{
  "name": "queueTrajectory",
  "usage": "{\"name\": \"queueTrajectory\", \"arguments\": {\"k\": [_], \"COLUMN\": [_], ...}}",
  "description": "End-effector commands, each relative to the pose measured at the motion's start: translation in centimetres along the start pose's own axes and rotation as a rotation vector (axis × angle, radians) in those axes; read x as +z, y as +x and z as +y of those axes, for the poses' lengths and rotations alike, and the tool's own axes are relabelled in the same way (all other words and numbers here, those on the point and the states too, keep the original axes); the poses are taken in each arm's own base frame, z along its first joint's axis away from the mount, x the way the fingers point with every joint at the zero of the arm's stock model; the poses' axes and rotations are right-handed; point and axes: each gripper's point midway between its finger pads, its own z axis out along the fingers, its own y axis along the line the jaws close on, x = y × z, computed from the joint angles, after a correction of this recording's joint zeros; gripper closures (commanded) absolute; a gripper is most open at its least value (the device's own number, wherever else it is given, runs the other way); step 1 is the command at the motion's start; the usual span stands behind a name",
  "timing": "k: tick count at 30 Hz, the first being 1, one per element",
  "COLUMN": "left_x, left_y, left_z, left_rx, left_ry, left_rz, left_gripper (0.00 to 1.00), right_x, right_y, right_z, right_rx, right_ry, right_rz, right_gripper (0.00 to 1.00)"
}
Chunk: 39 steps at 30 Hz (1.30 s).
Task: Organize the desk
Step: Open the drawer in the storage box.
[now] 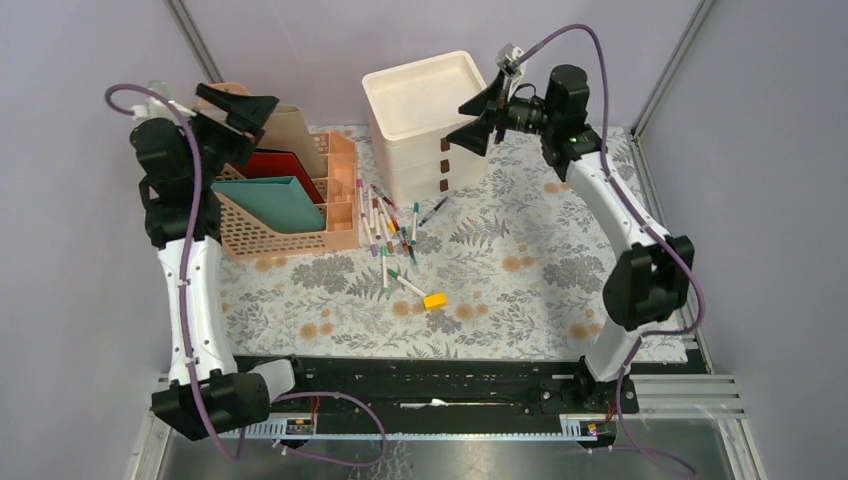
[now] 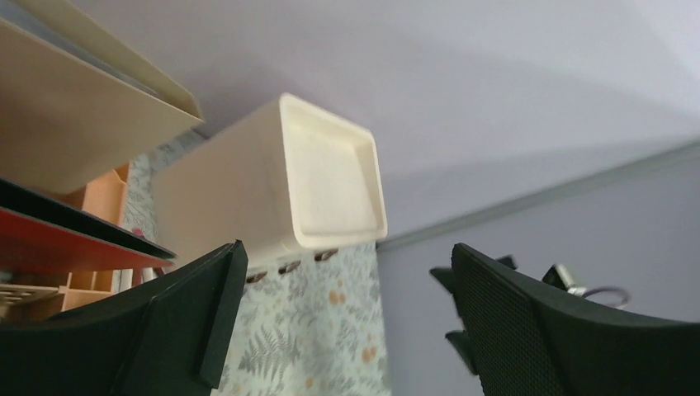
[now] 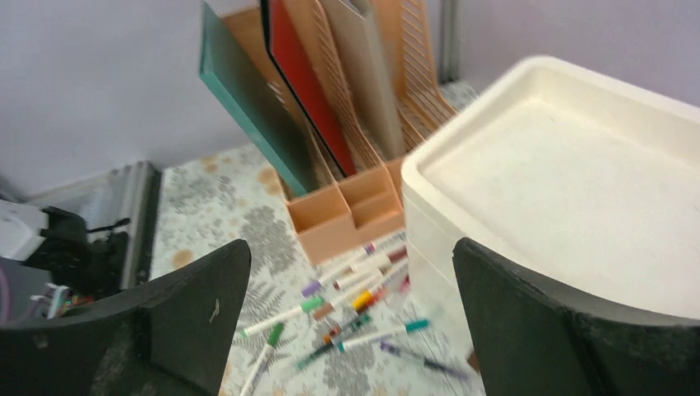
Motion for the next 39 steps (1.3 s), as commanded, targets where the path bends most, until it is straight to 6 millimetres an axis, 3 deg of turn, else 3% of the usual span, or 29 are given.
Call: {"name": "queueTrajectory", "arguments": {"k": [1,7,12,17,22,25,27,33,39], "left_x": [-0.4,1.5,1.8,1.1,-1.0,-2.2,-3.4,-7.5,-9.2], "left_y": [2.5,9.6,12.6,13.2,13.4,13.8,13.9,12.4,12.3], "left_z": [-5.4,-6.0,-5.1,-4.2,-2.4,-0.9,-0.4,1.0,2.5], "left_rx": [0.245,0.433,0.534,0.536,0.482,0.453,0.423,0.357,0.288], "left_ry": [0.183,0.129,0.083,0.115,0.134,0.088,0.077,0.035,0.003], "left_rz": [0.03,0.109,0.118,0.055,-0.016,0.007,0.006,-0.071,-0.101], "left_gripper": [0.01,0.01,0.01,0.01,0.01,0.01,0.01,0.01,0.01], "right_x": [-4.0,-6.6,-7.3,-6.0,-4.3,-2.3,-1.3,-0.6,0.1], "right_y": [3.1,5.5,7.7,10.1,11.1,10.7,11.0,10.6,10.7], "right_z": [0.2,-0.2,-1.6,-2.5,-5.0,-5.8,-6.8,-8.9,-9.8], "right_rx": [-0.082,0.02,0.12,0.136,0.155,0.151,0.152,0.167,0.185], "right_ry": [0.22,0.422,0.612,0.739,0.754,0.689,0.696,0.819,0.862], "right_rz": [0.194,0.205,0.088,0.072,0.039,0.038,0.044,0.014,-0.012], "right_gripper": [0.0,0.01,0.01,0.0,0.03,0.17,0.21,0.4,0.44]}}
